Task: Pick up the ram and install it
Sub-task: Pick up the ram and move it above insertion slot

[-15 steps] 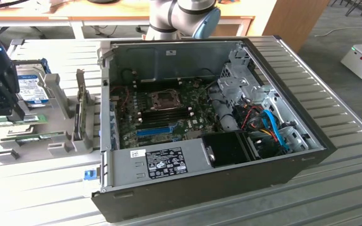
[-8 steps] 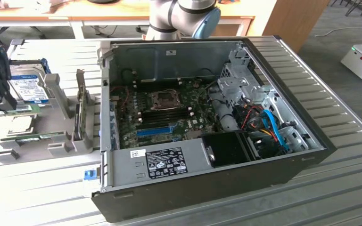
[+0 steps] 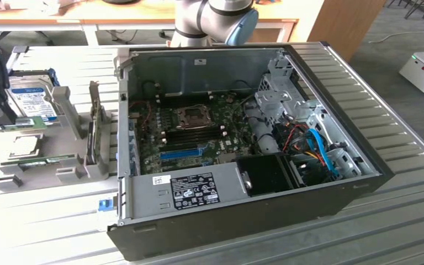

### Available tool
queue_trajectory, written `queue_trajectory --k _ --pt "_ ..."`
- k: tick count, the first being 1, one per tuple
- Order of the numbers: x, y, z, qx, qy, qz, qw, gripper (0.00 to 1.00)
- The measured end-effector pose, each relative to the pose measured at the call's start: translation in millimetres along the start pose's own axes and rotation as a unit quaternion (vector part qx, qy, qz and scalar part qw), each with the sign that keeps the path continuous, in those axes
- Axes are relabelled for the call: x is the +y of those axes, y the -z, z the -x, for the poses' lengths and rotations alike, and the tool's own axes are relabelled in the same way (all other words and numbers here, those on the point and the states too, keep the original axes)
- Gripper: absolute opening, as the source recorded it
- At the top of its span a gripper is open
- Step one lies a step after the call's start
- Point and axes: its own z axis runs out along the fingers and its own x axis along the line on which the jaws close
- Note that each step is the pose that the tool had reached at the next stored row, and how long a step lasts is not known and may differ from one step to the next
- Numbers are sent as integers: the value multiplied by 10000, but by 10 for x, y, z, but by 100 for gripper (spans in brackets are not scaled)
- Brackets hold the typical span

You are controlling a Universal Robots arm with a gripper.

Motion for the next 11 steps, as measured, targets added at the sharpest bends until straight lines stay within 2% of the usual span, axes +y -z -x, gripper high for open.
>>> queue_trajectory --k 11 --pt "6 126 3 0 0 0 10000 12"
